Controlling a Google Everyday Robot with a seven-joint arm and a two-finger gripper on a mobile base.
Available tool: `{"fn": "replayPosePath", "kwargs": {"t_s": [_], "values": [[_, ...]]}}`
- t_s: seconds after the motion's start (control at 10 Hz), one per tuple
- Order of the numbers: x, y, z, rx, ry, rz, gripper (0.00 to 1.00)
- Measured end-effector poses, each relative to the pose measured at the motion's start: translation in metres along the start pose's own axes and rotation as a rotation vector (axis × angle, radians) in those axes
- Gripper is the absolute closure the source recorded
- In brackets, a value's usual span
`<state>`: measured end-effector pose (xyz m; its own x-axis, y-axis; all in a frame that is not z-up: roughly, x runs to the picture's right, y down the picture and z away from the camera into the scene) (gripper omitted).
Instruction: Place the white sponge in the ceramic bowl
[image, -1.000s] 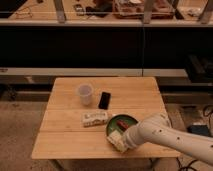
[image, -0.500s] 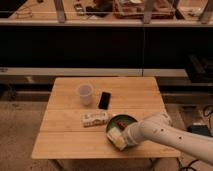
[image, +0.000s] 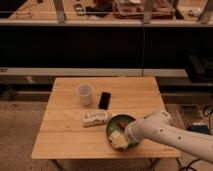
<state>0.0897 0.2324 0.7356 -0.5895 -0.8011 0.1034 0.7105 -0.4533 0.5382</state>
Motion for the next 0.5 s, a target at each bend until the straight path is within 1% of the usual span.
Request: {"fn": "replayPosePath", "kwargs": {"t_s": [0.5], "values": [[0.0012,-0.0009,0.0007,0.002,0.0,-0.003,0.2]]}}
